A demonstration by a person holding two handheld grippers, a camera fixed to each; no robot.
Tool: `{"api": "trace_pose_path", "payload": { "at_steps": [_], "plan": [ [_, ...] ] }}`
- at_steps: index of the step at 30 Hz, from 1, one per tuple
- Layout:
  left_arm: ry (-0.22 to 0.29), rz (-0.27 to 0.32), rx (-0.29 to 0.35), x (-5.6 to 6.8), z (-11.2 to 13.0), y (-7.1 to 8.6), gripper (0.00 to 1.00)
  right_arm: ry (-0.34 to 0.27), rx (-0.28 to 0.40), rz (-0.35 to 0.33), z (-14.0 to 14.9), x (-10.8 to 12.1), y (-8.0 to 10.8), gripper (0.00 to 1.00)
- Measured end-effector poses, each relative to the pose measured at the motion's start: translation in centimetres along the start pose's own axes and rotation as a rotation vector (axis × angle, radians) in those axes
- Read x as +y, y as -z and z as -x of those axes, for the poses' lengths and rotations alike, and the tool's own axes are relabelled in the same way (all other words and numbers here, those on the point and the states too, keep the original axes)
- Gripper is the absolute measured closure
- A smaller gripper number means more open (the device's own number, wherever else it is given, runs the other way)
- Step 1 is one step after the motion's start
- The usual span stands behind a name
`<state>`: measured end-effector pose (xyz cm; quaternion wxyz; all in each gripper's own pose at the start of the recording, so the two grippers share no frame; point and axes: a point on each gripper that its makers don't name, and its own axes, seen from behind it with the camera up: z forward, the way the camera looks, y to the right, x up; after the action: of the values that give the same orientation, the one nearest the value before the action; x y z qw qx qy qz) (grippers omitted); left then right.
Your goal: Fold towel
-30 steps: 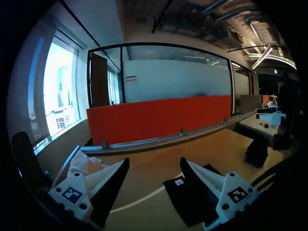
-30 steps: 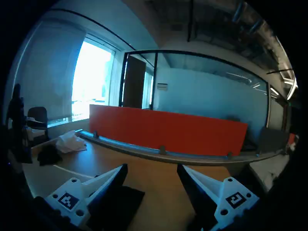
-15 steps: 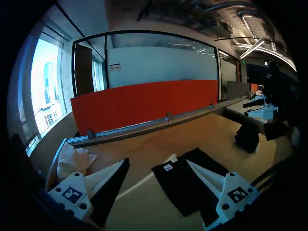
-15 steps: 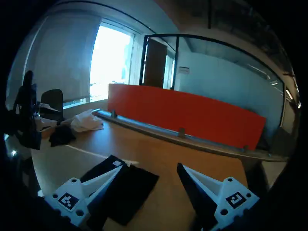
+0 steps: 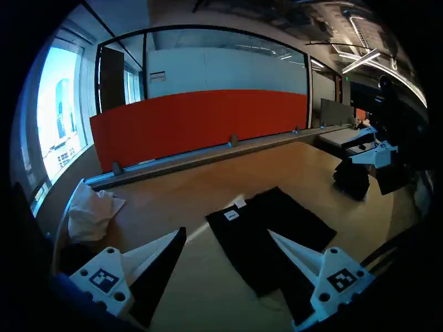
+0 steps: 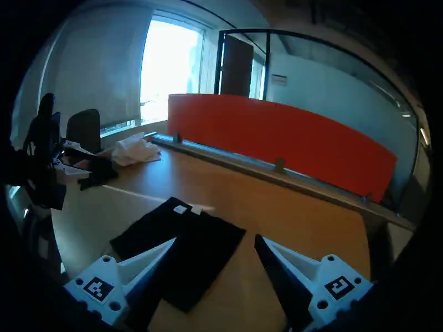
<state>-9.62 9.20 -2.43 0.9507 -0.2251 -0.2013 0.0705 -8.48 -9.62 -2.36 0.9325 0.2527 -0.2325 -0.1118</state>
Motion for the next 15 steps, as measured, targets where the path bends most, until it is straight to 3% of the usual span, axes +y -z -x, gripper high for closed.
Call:
{"api": "trace_pose_path", "payload": {
  "at_steps": [15],
  "plan": [
    [-0.033,0.056,-0.124,2.3,6.7,-2.7,0.02,0.027,-0.105,-0.05,6.3,-1.8,-3.0,0.01]
  ]
}}
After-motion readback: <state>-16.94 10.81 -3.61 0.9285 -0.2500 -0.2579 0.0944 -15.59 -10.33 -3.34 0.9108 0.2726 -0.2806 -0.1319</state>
